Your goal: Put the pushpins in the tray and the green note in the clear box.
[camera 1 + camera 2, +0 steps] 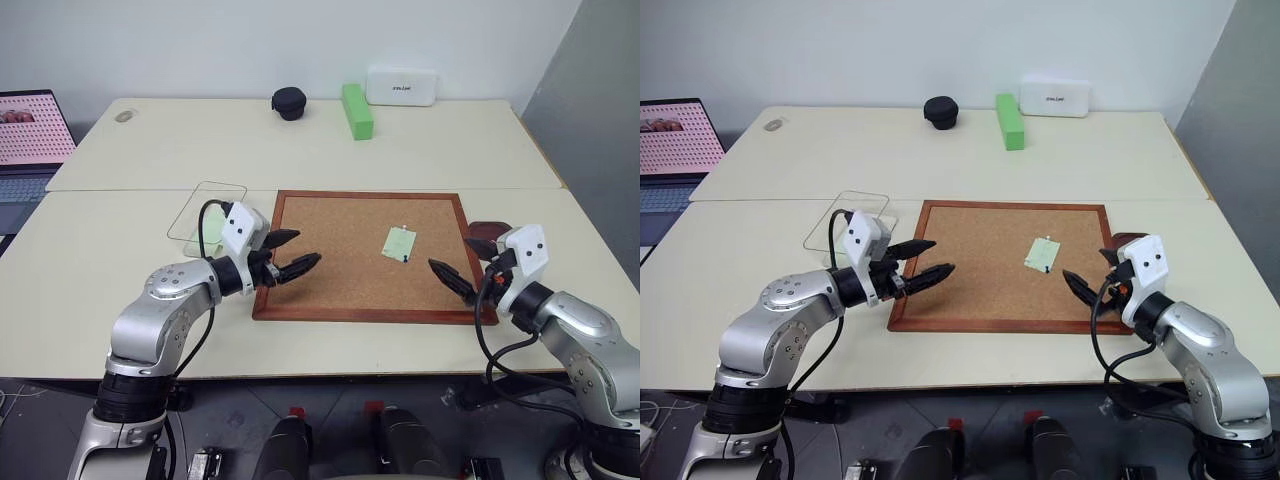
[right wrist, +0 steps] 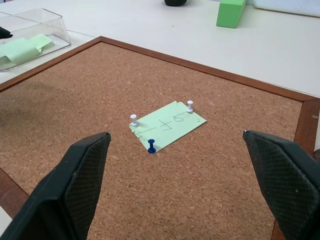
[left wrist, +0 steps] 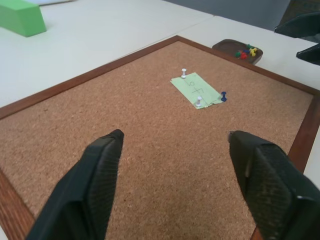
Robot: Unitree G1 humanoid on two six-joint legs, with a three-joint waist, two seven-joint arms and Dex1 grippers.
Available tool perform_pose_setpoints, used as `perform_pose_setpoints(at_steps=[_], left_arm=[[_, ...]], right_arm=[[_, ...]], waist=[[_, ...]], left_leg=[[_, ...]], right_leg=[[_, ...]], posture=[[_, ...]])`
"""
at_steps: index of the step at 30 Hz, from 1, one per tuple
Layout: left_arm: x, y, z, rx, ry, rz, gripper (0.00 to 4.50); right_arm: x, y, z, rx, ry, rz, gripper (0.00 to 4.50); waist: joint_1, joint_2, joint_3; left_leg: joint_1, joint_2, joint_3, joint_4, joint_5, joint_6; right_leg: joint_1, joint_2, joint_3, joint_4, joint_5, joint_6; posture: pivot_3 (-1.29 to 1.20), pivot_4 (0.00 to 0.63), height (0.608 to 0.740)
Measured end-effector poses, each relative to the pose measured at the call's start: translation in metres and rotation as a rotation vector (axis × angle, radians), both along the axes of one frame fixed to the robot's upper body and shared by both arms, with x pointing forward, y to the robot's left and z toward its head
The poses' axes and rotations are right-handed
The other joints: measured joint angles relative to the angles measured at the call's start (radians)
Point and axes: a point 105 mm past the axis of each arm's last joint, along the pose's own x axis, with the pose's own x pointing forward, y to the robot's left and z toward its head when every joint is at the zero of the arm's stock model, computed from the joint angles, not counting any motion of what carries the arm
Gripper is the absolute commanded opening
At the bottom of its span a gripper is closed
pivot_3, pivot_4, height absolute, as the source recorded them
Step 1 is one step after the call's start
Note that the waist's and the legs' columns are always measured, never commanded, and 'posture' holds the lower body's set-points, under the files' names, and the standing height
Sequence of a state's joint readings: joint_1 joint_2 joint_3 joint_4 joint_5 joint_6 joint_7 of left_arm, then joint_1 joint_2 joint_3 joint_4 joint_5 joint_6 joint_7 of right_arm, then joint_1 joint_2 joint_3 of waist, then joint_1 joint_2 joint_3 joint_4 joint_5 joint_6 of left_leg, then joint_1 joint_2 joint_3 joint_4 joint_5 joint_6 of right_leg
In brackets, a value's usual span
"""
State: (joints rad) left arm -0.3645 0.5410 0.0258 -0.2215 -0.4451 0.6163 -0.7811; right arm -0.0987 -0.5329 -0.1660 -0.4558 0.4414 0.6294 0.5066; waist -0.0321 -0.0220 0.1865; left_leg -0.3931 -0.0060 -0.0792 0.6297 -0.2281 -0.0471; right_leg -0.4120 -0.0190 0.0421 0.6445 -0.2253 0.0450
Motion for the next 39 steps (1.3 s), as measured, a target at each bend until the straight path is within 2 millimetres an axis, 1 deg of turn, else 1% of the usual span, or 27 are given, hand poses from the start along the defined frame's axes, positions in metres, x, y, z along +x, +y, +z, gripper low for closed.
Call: perform_pose_setpoints(at_steps=[3,4,9,10,11,12,14,17,19,21,23,25,27,30,34,39], left_arm=[[0.002,-0.006,0.001,-0.016,-0.003,-0.036,2.16],[0.004,-0.009,-0.001,-0.018,-0.006,-0.051,2.03],[0.015,-0.017,-0.016,0.005,0.0,-0.086,1.08],[0.016,-0.019,-0.018,0.012,-0.002,-0.096,0.97],[0.019,-0.023,-0.023,0.024,0.004,-0.113,0.72],[0.021,-0.028,-0.027,0.032,0.007,-0.131,0.56],[0.022,-0.032,-0.032,0.032,0.01,-0.151,0.11],[0.026,-0.037,-0.038,0.034,0.014,-0.169,0.05],[0.028,-0.042,-0.039,0.033,0.003,-0.184,0.05],[0.029,-0.048,-0.039,0.025,-0.002,-0.201,0.05],[0.031,-0.051,-0.043,0.029,-0.003,-0.204,0.05],[0.033,-0.052,-0.053,0.035,0.02,-0.189,0.05],[0.033,-0.053,-0.058,0.047,0.034,-0.187,0.05],[0.031,-0.052,-0.074,0.096,0.068,-0.182,0.05],[0.029,-0.054,-0.077,0.107,0.057,-0.191,0.05],[0.029,-0.054,-0.077,0.106,0.059,-0.193,0.05]], right_arm=[[0.004,-0.001,-0.003,-0.011,0.005,0.002,4.5],[0.007,-0.001,-0.005,-0.016,0.003,0.0,4.5],[0.022,-0.004,-0.013,-0.042,-0.006,-0.029,4.5],[0.025,-0.003,-0.015,-0.05,-0.008,-0.031,4.5],[0.031,-0.001,-0.016,-0.05,-0.01,-0.037,4.5],[0.037,0.002,-0.014,-0.056,-0.023,-0.038,4.5],[0.043,0.006,-0.009,-0.054,-0.046,-0.032,4.5],[0.055,0.01,-0.003,-0.055,-0.077,-0.036,4.5],[0.065,0.015,-0.004,-0.04,-0.081,-0.035,4.5],[0.072,0.021,-0.007,-0.032,-0.08,-0.028,4.5],[0.078,0.021,-0.014,-0.032,-0.071,-0.037,4.5],[0.087,0.018,-0.024,-0.035,-0.051,-0.057,4.5],[0.089,0.019,-0.025,-0.04,-0.05,-0.058,4.5],[0.097,0.025,-0.022,-0.043,-0.06,-0.044,4.5],[0.106,0.036,-0.023,-0.046,-0.054,-0.026,4.5],[0.114,0.04,-0.03,-0.037,-0.028,-0.02,4.5]], waist=[[0.0,0.0,0.0],[0.0,0.0,0.0],[-0.001,0.0,0.0],[-0.001,0.0,0.0],[-0.001,0.0,0.0],[-0.001,0.0,0.0],[-0.001,0.0,0.0],[0.0,0.0,0.0],[0.0,0.0,0.0],[0.0,0.0,0.0],[0.0,0.0,0.0],[0.0,0.0,0.0],[-0.001,0.0,0.0],[-0.006,0.0,0.0],[-0.006,0.001,-0.001],[-0.005,0.002,-0.001]], left_leg=[[0.0,0.0,0.0,0.0,0.0,0.0],[0.0,0.0,0.0,0.0,0.0,0.0],[0.001,0.0,0.001,0.0,0.0,0.0],[0.001,0.0,0.001,0.0,0.0,0.0],[0.001,0.0,0.001,0.0,0.0,0.0],[0.001,0.0,0.001,0.0,0.0,0.0],[0.0,0.0,0.001,0.0,0.0,0.0],[0.0,0.0,0.0,0.0,0.0,0.0],[0.0,0.0,0.0,0.0,0.0,0.0],[0.0,0.0,0.001,0.0,0.0,0.0],[0.0,0.0,0.0,0.0,0.0,0.0],[0.0,-0.001,0.001,0.0,0.0,0.0],[0.0,0.0,0.001,0.0,0.0,0.0],[0.001,0.0,0.001,0.0,0.0,0.0],[0.003,0.0,0.001,0.0,0.0,0.0],[0.003,-0.001,0.001,0.0,0.0,0.0]], right_leg=[[0.0,0.0,0.0,0.0,0.0,0.0],[0.0,0.0,0.0,0.0,0.0,0.0],[0.0,0.0,0.0,0.0,0.0,0.0],[0.0,0.0,0.0,0.0,0.0,0.0],[0.0,0.0,0.0,0.001,0.001,0.001],[0.0,0.0,0.001,0.001,0.001,0.001],[0.0,0.0,0.001,0.001,0.001,0.001],[0.0,0.0,0.0,0.001,0.001,0.001],[0.0,0.0,0.0,0.001,0.001,0.001],[0.0,0.0,0.0,0.001,0.001,0.001],[0.0,0.0,0.0,0.001,0.001,0.001],[0.0,0.0,0.001,0.001,0.001,0.001],[0.0,0.0,0.001,0.001,0.001,0.001],[0.0,0.0,0.001,0.002,0.001,0.001],[0.002,0.0,0.001,0.002,0.001,0.001],[0.002,0.0,0.001,0.002,0.001,0.001]], posture=[[0.0,0.15,0.74],[0.0,0.15,0.74],[0.0,0.15,0.74],[0.0,0.15,0.74],[0.0,0.15,0.74],[0.0,0.15,0.74],[0.0,0.15,0.74],[0.0,0.15,0.74],[0.0,0.15,0.74],[0.0,0.15,0.74],[0.0,0.15,0.74],[0.0,0.15,0.74],[0.0,0.15,0.74],[0.0,0.15,0.74],[0.0,0.15,0.74],[0.0,0.15,0.74]])
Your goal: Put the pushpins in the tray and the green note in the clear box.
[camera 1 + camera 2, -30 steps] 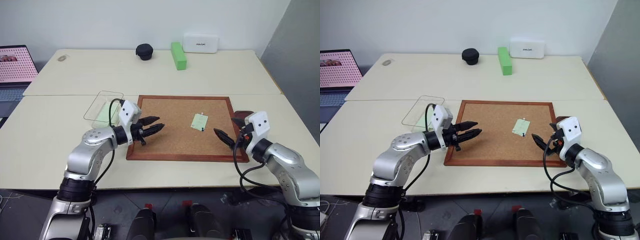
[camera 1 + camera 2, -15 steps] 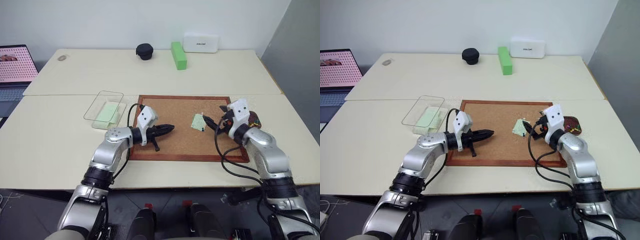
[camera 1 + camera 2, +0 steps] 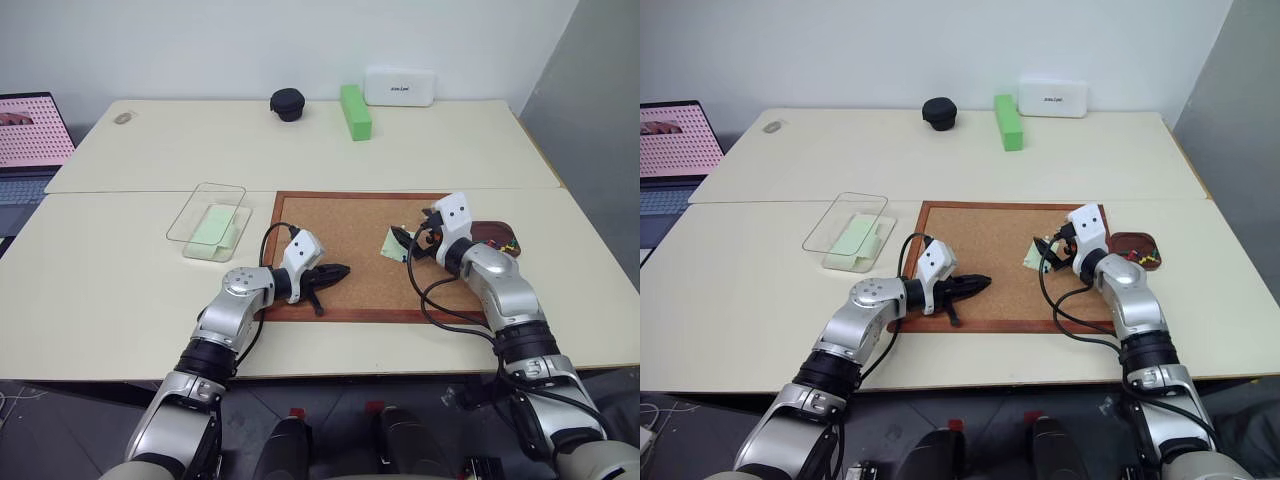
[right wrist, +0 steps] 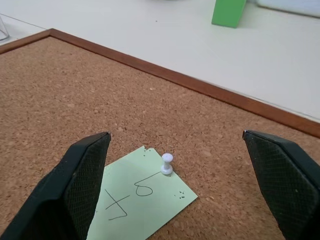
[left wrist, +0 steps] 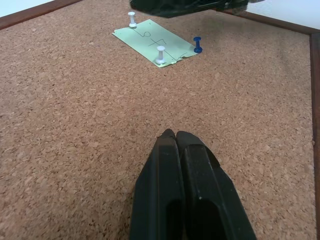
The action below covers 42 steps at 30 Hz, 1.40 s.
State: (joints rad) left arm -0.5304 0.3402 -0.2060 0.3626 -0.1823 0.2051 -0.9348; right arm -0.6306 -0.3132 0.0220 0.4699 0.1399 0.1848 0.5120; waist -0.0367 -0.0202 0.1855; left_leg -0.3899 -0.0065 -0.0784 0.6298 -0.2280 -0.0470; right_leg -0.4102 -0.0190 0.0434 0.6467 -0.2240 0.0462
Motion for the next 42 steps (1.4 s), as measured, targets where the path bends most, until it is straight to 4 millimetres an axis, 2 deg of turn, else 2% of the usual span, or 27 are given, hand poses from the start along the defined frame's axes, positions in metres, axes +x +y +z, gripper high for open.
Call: perform_pose_setpoints(at_steps=[5,14,23,29,42], left_arm=[[0.002,0.0,0.0,-0.007,0.006,0.009,0.05],[0.005,0.0,0.001,-0.005,0.011,0.014,0.0],[0.006,0.0,0.002,-0.001,0.016,0.016,0.0],[0.006,-0.001,0.002,0.001,0.021,0.014,0.0],[0.005,0.0,0.002,0.0,0.043,0.005,0.0]], right_arm=[[0.006,0.003,-0.014,-0.023,0.046,0.021,4.5],[0.014,0.013,-0.021,-0.018,0.066,0.05,2.8],[0.016,0.012,-0.022,-0.01,0.053,0.053,1.03],[0.017,0.008,-0.022,-0.036,0.035,0.042,0.03],[0.014,0.008,-0.015,-0.011,0.008,0.043,0.03]], waist=[[-0.001,0.0,0.0],[-0.004,0.001,0.0],[-0.005,0.001,0.0],[-0.005,0.001,0.0],[-0.006,0.001,0.0]], left_leg=[[0.003,0.0,0.0,0.0,0.0,0.0],[0.005,0.0,0.0,0.0,0.0,0.0],[0.005,0.0,0.0,0.0,0.0,0.0],[0.005,0.0,0.0,0.0,0.0,0.0],[0.005,0.0,0.0,-0.001,0.0,0.0]], right_leg=[[0.002,0.0,0.0,0.0,0.0,0.0],[0.004,0.0,0.0,0.001,0.0,0.0],[0.004,0.0,0.0,0.001,0.0,0.0],[0.004,0.0,0.0,0.001,0.0,0.0],[0.004,0.0,0.0,0.001,0.0,0.0]], posture=[[0.0,0.15,0.74],[0.0,0.15,0.74],[0.0,0.15,0.74],[0.0,0.15,0.74],[0.0,0.15,0.74]])
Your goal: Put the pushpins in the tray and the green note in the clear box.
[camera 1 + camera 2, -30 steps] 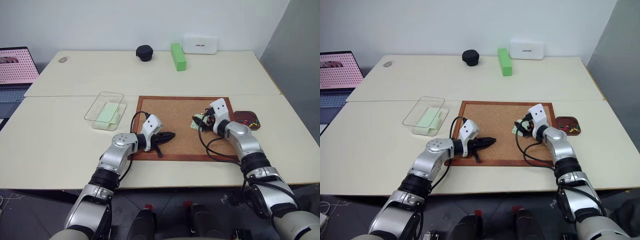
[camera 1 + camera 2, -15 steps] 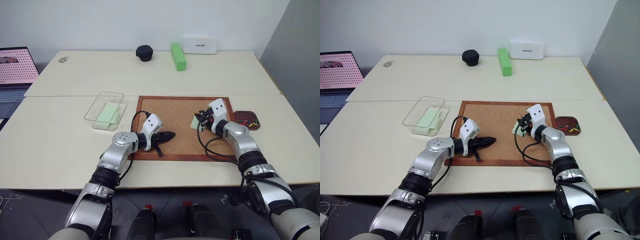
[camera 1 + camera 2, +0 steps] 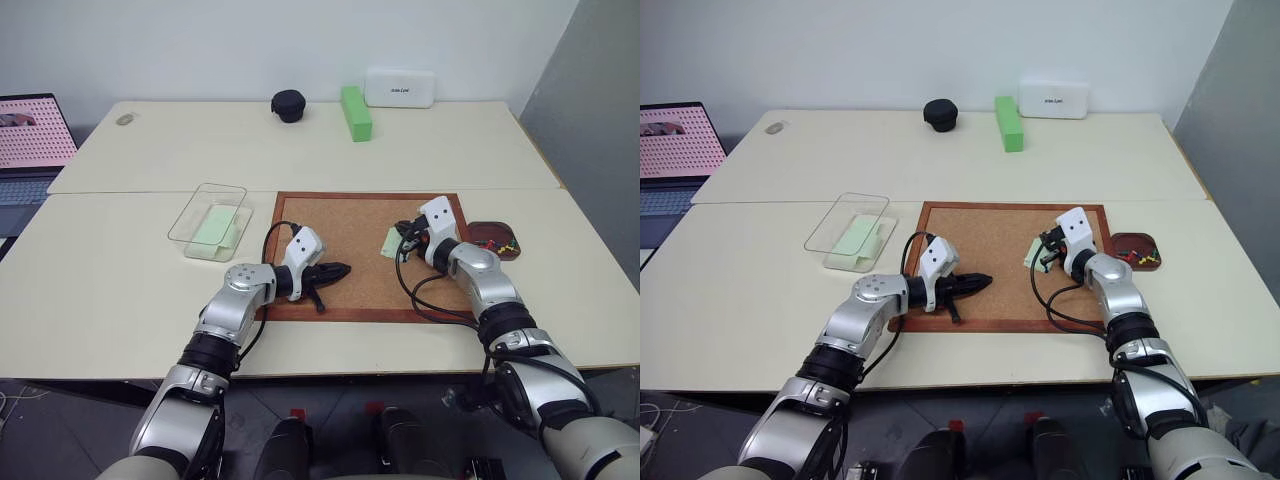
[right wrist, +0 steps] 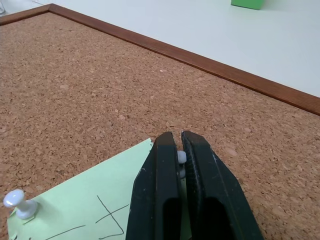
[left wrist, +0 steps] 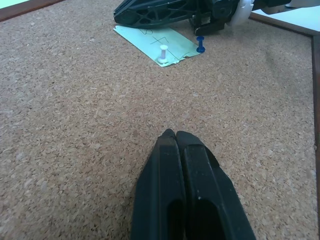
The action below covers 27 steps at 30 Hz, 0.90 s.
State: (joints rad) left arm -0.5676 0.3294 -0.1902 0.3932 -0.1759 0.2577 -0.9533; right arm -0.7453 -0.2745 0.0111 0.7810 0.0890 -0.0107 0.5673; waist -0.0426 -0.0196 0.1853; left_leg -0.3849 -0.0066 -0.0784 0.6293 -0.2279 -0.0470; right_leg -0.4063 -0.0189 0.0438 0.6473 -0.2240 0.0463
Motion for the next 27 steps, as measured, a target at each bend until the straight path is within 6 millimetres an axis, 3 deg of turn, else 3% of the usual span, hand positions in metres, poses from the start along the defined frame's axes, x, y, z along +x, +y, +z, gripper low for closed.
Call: perform_pose_setpoints(at_steps=[6,15,17,22,27], left_arm=[[0.001,0.0,0.0,-0.004,0.023,0.009,0.0],[0.002,0.0,0.0,-0.01,0.037,0.012,0.0],[0.002,-0.001,0.001,-0.01,0.037,0.011,0.0],[0.002,0.0,0.001,-0.01,0.034,0.011,0.0],[0.002,0.0,0.001,-0.008,0.032,0.014,0.0]], right_arm=[[-0.008,0.005,0.033,0.034,-0.102,0.048,0.03],[-0.016,-0.023,0.04,0.032,-0.116,-0.047,0.03],[-0.015,-0.04,0.045,0.024,-0.135,-0.142,0.03],[-0.019,-0.107,0.04,-0.027,-0.12,-0.434,0.03],[-0.026,-0.128,0.029,-0.074,-0.072,-0.498,0.03]], waist=[[-0.003,0.0,0.0],[0.001,0.0,0.0],[0.002,0.0,0.0],[0.007,0.0,0.0],[0.004,0.0,0.0]], left_leg=[[0.0,0.0,0.0,0.0,0.0,0.0],[0.0,0.0,0.0,0.0,0.0,0.0],[0.0,0.0,0.0,0.0,0.0,0.0],[0.0,0.0,0.001,0.0,0.0,0.0],[0.0,0.0,0.001,0.0,0.0,0.0]], right_leg=[[0.0,0.0,0.0,0.0,0.0,0.0],[0.0,0.0,0.0,0.0,0.0,0.0],[0.0,0.0,0.0,0.0,0.0,0.0],[0.0,0.0,0.0,-0.001,0.0,0.0],[0.0,0.0,0.001,-0.001,0.0,0.0]], posture=[[0.0,0.15,0.74],[0.0,0.15,0.74],[0.0,0.15,0.74],[0.0,0.15,0.74],[0.0,0.15,0.74]])
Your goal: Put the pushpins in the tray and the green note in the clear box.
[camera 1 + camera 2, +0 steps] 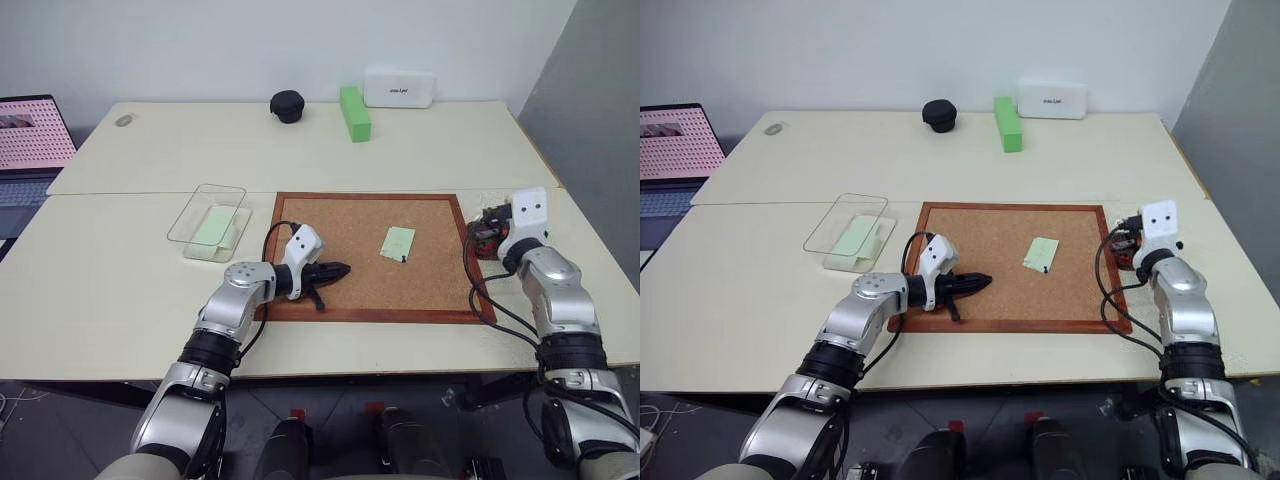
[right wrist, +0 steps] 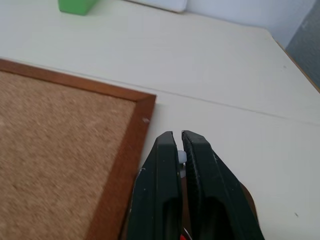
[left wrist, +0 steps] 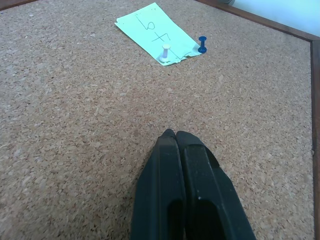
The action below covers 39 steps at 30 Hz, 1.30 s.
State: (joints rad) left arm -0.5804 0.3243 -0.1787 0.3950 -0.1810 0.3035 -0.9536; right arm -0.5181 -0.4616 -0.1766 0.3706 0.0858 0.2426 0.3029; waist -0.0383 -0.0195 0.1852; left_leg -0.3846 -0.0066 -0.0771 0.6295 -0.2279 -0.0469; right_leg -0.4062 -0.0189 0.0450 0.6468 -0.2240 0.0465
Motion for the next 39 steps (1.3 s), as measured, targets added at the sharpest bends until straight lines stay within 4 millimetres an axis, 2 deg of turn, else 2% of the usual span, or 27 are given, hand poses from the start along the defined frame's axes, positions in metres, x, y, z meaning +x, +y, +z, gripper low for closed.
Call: perform_pose_setpoints(at_steps=[1,3,6,7,10,21,26,30,36,39], left_arm=[[0.0,0.0,0.0,0.0,0.0,-0.001,0.0],[0.0,0.0,0.0,0.0,-0.002,-0.001,0.0],[0.0,0.0,0.0,0.0,-0.003,-0.002,0.0],[0.0,0.0,0.0,0.0,-0.003,-0.002,0.0],[0.0,0.0,0.0,0.0,-0.002,-0.002,0.0],[0.0,0.0,0.0,0.0,-0.001,-0.002,0.0],[0.0,-0.001,0.0,0.0,-0.001,-0.002,0.0],[0.0,-0.001,0.0,-0.002,-0.001,-0.003,0.0],[0.0,-0.003,0.0,-0.005,0.001,-0.002,0.0],[0.0,-0.003,0.0,-0.004,0.001,-0.001,0.0]], right_arm=[[0.0,-0.002,0.0,-0.009,0.004,-0.007,0.03],[0.0,-0.008,-0.002,-0.016,0.018,-0.027,0.59],[-0.001,-0.011,-0.007,-0.012,0.043,-0.04,1.07],[-0.001,-0.011,-0.008,-0.01,0.05,-0.037,1.42],[0.0,-0.012,-0.01,-0.008,0.062,-0.037,2.03],[0.0,-0.018,-0.008,-0.018,0.064,-0.048,4.35],[-0.001,-0.016,-0.008,-0.021,0.062,-0.033,4.48],[-0.006,-0.002,-0.004,-0.05,0.05,0.066,4.48],[-0.042,0.068,-0.003,0.026,0.06,0.488,4.48],[-0.05,0.089,0.003,0.079,0.056,0.595,4.48]], waist=[[0.0,0.0,0.0],[0.0,0.0,0.0],[0.001,0.0,0.0],[0.001,0.0,0.0],[0.001,0.0,0.0],[0.001,0.0,0.0],[0.001,0.0,0.0],[0.001,0.0,0.0],[0.004,0.0,0.0],[0.004,0.0,0.0]], left_leg=[[0.0,0.0,0.0,0.0,0.0,0.0],[0.0,0.0,0.0,0.0,0.0,0.0],[0.0,0.0,0.0,0.0,0.0,0.0],[0.0,0.0,0.0,0.0,0.0,0.0],[0.0,0.0,0.0,0.0,0.0,0.0],[0.0,0.0,0.0,0.0,0.0,0.0],[0.0,0.0,0.0,0.0,0.0,0.0],[0.0,0.0,0.0,0.0,0.0,0.0],[-0.001,0.0,-0.001,0.0,0.0,0.0],[-0.001,0.0,-0.001,0.0,0.0,0.0]], right_leg=[[0.0,0.0,0.0,0.0,0.0,0.0],[0.0,0.0,0.0,0.0,0.0,0.0],[0.0,0.0,0.0,0.0,0.0,0.0],[0.0,0.0,0.0,0.0,0.0,0.0],[0.0,0.0,0.0,0.0,0.0,0.0],[0.0,0.0,0.0,0.0,0.0,0.0],[0.0,0.0,0.0,0.0,0.0,0.0],[0.0,0.0,0.0,0.0,0.0,0.0],[0.0,0.0,-0.001,-0.001,0.0,0.001],[0.0,0.0,-0.001,-0.001,0.0,0.001]], posture=[[0.0,0.15,0.74],[0.0,0.15,0.74],[0.0,0.15,0.74],[0.0,0.15,0.74],[0.0,0.15,0.74],[0.0,0.15,0.74],[0.0,0.15,0.74],[0.0,0.15,0.74],[0.0,0.15,0.74],[0.0,0.15,0.74]])
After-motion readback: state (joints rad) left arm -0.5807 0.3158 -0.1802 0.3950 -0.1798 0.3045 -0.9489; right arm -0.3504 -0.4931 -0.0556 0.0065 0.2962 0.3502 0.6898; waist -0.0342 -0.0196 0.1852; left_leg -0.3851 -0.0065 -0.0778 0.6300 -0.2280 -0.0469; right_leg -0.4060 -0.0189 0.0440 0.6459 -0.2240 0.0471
